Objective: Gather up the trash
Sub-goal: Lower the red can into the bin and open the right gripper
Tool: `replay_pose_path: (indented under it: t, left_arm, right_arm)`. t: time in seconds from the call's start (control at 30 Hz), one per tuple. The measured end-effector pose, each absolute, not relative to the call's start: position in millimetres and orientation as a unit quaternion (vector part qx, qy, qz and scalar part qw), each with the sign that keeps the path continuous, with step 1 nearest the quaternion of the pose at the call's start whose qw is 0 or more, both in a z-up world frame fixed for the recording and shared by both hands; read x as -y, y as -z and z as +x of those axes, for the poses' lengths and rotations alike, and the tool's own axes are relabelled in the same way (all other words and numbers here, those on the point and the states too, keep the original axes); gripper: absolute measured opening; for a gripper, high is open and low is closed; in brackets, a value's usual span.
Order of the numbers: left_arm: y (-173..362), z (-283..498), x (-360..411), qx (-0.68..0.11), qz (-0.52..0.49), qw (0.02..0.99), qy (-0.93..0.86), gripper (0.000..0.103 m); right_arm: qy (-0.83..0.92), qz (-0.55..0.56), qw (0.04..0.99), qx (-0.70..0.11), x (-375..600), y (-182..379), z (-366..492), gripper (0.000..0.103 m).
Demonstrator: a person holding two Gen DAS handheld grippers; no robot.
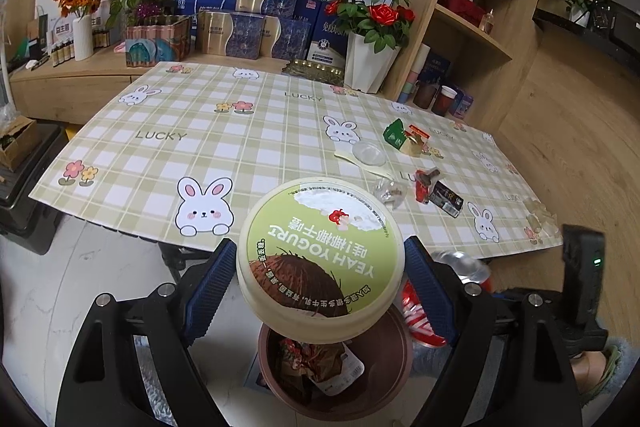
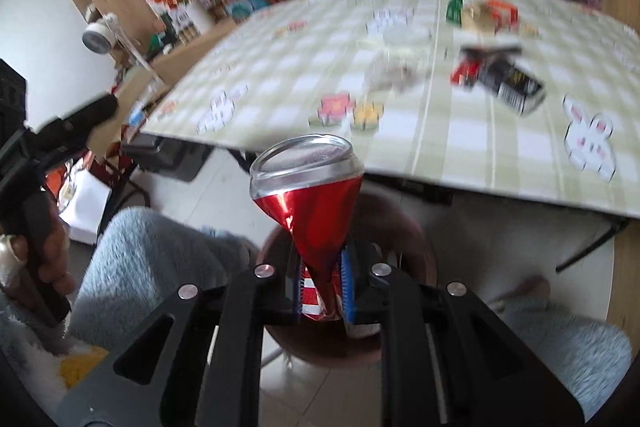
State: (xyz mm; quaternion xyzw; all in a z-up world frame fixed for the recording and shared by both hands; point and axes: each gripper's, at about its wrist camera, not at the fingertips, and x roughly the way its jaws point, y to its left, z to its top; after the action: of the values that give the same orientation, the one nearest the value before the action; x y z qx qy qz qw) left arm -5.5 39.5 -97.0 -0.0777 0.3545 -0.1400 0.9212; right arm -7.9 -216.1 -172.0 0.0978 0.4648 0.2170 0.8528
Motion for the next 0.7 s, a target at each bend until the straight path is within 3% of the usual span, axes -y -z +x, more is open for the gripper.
replay_pose_path:
  t: [0.4, 0.6, 0.7]
  left_arm:
    - [103.4, -4.3, -39.3, -0.364, -0.078, 0.917, 0.14, 0.082]
    - [106.4, -2.8, -38.5, -0.369, -0.078, 0.915, 0.14, 0.082]
    - [108.6, -2.4, -38.3, -0.373, -0.078, 0.914, 0.141, 0.082]
  right_arm:
    - [-0.21, 0.113, 0.829, -0.506, 212.2, 198.2, -6.0, 0.019]
    - [-0.214, 0.141, 0.82, -0.512, 217.0, 205.2, -3.4, 0.035]
    - [-0.212, 0.146, 0.824, -0.505, 219.1, 203.2, -3.8, 0.049]
